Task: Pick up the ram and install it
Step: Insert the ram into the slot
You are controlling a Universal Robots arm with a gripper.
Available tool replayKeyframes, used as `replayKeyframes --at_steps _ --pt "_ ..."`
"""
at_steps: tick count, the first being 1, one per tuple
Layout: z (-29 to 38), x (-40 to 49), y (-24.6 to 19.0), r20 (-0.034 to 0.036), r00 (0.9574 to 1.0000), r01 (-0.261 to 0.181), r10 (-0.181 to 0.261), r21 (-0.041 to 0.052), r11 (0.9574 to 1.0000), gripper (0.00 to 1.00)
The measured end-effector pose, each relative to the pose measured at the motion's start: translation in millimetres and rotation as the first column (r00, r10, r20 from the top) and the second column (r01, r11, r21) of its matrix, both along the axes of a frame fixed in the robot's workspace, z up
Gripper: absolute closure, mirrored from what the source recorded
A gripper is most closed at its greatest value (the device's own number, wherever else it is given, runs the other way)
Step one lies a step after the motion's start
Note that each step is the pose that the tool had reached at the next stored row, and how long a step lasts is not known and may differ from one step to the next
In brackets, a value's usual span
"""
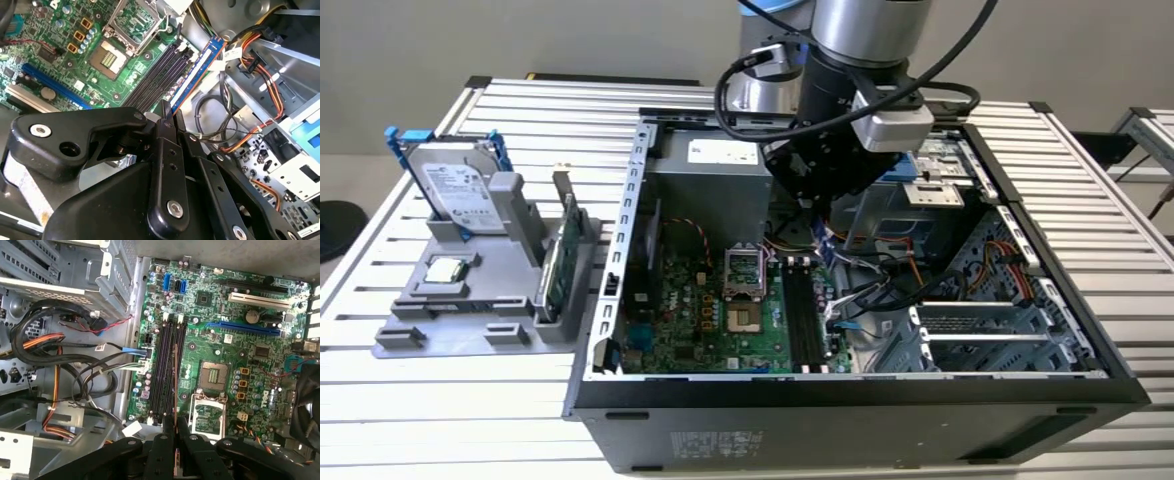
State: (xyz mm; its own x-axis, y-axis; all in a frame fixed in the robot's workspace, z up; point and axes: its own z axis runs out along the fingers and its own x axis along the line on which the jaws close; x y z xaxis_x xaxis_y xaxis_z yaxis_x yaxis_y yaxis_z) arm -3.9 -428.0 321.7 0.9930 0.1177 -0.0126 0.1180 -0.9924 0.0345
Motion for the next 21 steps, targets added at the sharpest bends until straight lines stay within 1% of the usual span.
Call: replayKeyframes --at_steps 4,13,21 --pt "-1.4 0.1 0.1 0.0000 0.9996 0.028 -0.028 0.0000 0.9996 1.00" --pt "-3.3 1.3 0.2 0.0000 0.9977 0.068 -0.068 0.0000 0.9977 1.00" --pt "-3.7 1.8 0.2 0.0000 0.9968 0.080 -0.080 0.0000 0.9968 1.00"
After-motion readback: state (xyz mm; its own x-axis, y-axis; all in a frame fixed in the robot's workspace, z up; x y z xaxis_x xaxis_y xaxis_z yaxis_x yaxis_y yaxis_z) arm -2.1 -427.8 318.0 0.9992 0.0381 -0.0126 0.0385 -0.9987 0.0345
